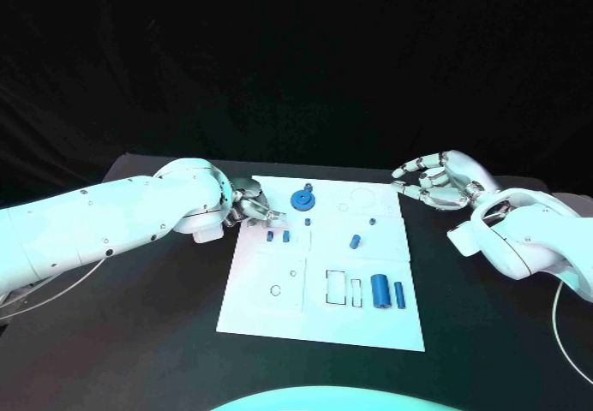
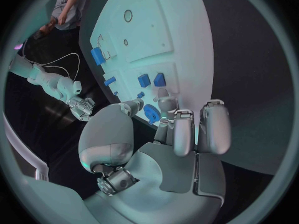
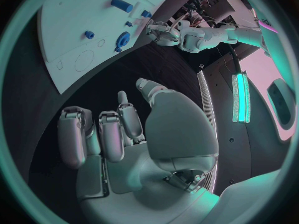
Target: Assemble the parts on the task board
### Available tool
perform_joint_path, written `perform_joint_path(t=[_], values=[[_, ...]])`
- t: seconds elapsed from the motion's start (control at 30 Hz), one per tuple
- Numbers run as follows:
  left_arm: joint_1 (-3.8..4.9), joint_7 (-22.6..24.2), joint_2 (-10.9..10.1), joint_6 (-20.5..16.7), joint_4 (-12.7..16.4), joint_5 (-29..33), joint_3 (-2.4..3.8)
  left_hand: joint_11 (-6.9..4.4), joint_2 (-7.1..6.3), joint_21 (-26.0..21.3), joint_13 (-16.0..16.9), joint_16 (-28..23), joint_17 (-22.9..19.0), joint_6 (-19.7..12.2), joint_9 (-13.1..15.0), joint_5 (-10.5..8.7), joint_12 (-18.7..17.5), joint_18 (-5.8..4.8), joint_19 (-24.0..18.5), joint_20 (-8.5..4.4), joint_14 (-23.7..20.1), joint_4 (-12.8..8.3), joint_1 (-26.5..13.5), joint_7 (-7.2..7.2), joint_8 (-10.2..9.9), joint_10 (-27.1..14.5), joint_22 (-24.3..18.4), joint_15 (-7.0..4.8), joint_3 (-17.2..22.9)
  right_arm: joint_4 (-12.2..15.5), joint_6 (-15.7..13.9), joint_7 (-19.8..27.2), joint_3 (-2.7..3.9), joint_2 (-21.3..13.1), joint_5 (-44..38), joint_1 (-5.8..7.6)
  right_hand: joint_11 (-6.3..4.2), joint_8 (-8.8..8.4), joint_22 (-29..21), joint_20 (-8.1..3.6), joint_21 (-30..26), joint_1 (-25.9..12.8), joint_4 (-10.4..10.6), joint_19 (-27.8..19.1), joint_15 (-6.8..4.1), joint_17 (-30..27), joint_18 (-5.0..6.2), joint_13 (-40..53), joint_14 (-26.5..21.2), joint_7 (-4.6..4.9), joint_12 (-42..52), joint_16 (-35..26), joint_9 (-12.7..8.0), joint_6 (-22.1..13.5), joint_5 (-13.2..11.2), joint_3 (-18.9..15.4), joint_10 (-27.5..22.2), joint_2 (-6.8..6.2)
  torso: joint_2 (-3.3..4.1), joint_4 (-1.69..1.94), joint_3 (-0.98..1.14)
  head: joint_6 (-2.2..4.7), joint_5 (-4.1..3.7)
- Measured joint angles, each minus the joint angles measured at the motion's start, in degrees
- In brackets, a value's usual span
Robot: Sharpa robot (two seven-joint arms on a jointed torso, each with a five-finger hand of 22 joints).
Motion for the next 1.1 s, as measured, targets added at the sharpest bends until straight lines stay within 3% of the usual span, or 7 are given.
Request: perform_joint_path(t=[0.1,0.13,0.23,0.33,0.6,0.7,1.1], values=[[0.00,1.8,0.0,-2.6,0.0,1.3,0.03,1.76,-0.31,-4.3,-5.6,-2.8,0.0,-3.9,-1.2,0.00,-4.4,1.17,-3.2,0.84,-0.1,-0.4,4.8,1.86,-2.3,-5.8,-6.1,1.73,-0.2,0.0,0.0,0.0,0.00,0.0,0.0,-0.01,0.00,0.00,0.0,0.00,0.0,0.0,0.0,0.0,0.00,0.0,0.00,0.0,0.0,0.00,0.0,0.0,0.0,0.0,0.0,0.0,0.0,0.01,-0.02,0.03,0.01,0.13,-0.24],[0.00,3.0,0.1,-3.8,0.0,1.8,0.04,3.23,-0.64,-11.7,-7.5,-8.5,-1.7,-6.3,-2.1,0.00,-7.0,3.31,-8.6,1.94,-1.8,-1.4,9.2,3.41,-3.6,-10.3,-16.0,3.08,0.6,-0.1,0.0,0.0,0.00,0.0,0.0,-0.01,0.00,0.00,0.0,0.00,0.0,0.0,0.0,0.0,0.00,0.0,0.00,0.0,0.0,0.00,0.0,0.0,0.0,0.0,0.0,0.0,0.0,0.03,-0.03,0.04,0.01,0.21,-0.37],[0.00,6.8,0.5,-6.8,-0.1,2.8,-0.09,5.52,-1.92,-23.9,-10.8,-17.6,-9.6,-8.8,-4.1,0.00,-11.3,5.91,-16.9,3.92,-8.4,-3.7,17.1,5.81,-5.7,-16.3,-30.6,5.09,2.4,-0.1,0.0,0.1,0.00,0.0,0.0,-0.01,0.00,0.00,0.0,-0.22,-0.4,-0.2,0.0,-0.2,0.00,0.0,0.00,0.0,0.0,0.00,0.0,0.0,0.0,0.0,0.0,0.0,0.0,0.23,-0.05,0.05,0.01,0.37,-0.62],[-0.26,12.8,1.4,-10.3,-0.1,3.0,-0.45,6.24,-2.52,-28.1,-13.3,-21.9,-14.6,-9.9,-6.1,0.00,-13.8,5.92,-19.0,4.86,-12.7,-7.7,24.9,6.24,-7.4,-19.6,-34.7,5.78,5.5,-0.3,0.0,0.1,0.00,0.0,0.0,-0.01,-0.35,0.00,0.0,-0.46,-1.1,-0.2,0.0,-0.5,0.00,0.0,0.90,0.0,0.0,-0.03,-0.8,-0.6,0.0,0.0,0.0,0.0,-0.3,0.23,-0.05,0.05,-0.01,0.67,-0.81],[-1.81,26.0,3.9,-16.8,-1.2,-3.2,-1.35,6.81,-4.84,-28.7,-19.5,-22.7,-18.6,-10.8,-11.0,0.00,-19.2,5.91,-19.0,5.16,-15.1,-11.6,29.7,6.13,-10.9,-22.7,-35.0,6.15,5.9,-0.5,0.0,0.4,0.00,0.1,0.1,-0.02,-0.23,0.00,0.0,-0.41,-1.8,-0.2,0.0,-0.8,0.00,0.0,0.90,-0.5,0.0,-0.21,-1.4,-0.7,0.0,-0.2,0.2,0.0,-0.9,0.23,-0.03,-0.02,-0.04,1.16,-1.30],[-2.15,28.6,5.0,-17.9,-2.2,-7.2,-1.80,6.86,-5.43,-23.0,-21.3,-21.7,-18.9,-10.7,-12.5,0.00,-20.5,5.90,-14.9,5.23,-14.8,-11.3,29.5,6.13,-11.9,-22.7,-28.4,6.42,4.6,-0.5,0.0,0.5,0.00,0.1,0.2,-0.09,-0.43,0.00,0.0,-0.62,-2.0,-0.2,0.0,-1.0,0.00,0.0,0.90,-0.7,0.0,-0.21,-1.6,-0.9,0.0,-0.2,0.2,0.0,-1.1,0.23,-0.01,-0.05,-0.01,1.34,-1.43],[-2.55,30.1,8.1,-17.9,-5.3,-20.5,-2.53,7.05,-5.71,-13.2,-25.9,-17.0,-18.2,-6.8,-16.4,0.00,-23.1,3.98,-9.8,5.31,-10.5,-9.9,29.8,5.99,-14.2,-22.9,-16.6,6.15,0.5,-0.5,0.0,0.7,-0.01,0.2,0.2,-0.25,-0.42,0.00,0.0,-0.62,-2.0,-0.2,0.0,-1.0,0.00,0.0,0.89,-0.7,0.0,-0.21,-1.6,-0.9,0.0,-0.2,0.2,0.0,-1.0,0.23,0.04,-0.05,0.03,1.56,-1.65]])
